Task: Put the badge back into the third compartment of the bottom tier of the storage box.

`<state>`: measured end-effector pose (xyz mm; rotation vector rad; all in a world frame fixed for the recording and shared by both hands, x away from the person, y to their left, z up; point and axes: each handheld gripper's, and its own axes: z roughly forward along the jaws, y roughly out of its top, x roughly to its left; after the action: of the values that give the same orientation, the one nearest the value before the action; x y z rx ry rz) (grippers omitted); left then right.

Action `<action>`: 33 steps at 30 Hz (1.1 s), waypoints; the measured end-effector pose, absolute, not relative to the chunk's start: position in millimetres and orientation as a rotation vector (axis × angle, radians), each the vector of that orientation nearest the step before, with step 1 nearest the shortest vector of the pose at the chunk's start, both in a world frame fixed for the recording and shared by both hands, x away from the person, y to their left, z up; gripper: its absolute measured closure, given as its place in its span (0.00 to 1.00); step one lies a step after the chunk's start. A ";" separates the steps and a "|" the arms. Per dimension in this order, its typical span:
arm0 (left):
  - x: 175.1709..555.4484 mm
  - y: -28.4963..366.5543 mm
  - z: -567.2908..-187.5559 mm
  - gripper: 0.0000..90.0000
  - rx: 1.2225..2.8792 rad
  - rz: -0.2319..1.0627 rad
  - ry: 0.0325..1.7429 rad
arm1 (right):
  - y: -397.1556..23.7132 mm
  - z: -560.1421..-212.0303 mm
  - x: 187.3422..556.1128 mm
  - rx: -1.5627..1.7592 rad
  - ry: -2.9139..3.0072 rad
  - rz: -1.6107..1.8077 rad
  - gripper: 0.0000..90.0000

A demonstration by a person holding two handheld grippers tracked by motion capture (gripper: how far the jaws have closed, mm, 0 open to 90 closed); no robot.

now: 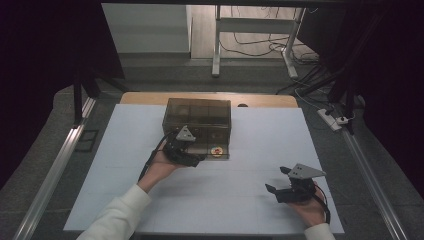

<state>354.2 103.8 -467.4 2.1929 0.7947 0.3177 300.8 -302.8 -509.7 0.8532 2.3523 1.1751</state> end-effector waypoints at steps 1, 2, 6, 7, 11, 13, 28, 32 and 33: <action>351.9 107.3 -467.4 0.30 2.183 0.317 0.800 | -302.8 -509.6 300.6 0.854 2.351 1.171 0.15; 349.5 110.8 -467.5 0.30 2.178 0.313 0.803 | -302.8 -509.5 300.6 0.854 2.350 1.171 0.15; 338.3 125.0 -468.6 0.30 2.169 0.328 0.815 | -302.7 -509.5 300.5 0.853 2.351 1.171 0.15; 335.3 128.7 -468.9 0.30 2.167 0.331 0.816 | -302.6 -509.6 300.6 0.853 2.351 1.170 0.15; 323.9 144.0 -471.0 0.29 2.158 0.339 0.830 | -302.5 -509.7 300.7 0.850 2.356 1.166 0.15; 318.4 151.2 -472.4 0.29 2.155 0.342 0.840 | -302.4 -509.9 300.8 0.850 2.356 1.166 0.15; 284.4 200.9 -482.6 0.29 2.108 0.369 0.916 | -302.2 -510.2 301.1 0.849 2.354 1.164 0.15; 277.7 210.7 -488.5 0.29 2.105 0.367 0.929 | -301.9 -510.5 301.0 0.850 2.354 1.160 0.15; 276.0 213.0 -490.4 0.28 2.104 0.366 0.934 | -302.1 -510.5 300.9 0.850 2.353 1.157 0.15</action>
<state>276.0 213.0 -490.4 2.1037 0.9342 0.3656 300.9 -302.1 -510.5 0.8499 2.3534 1.1575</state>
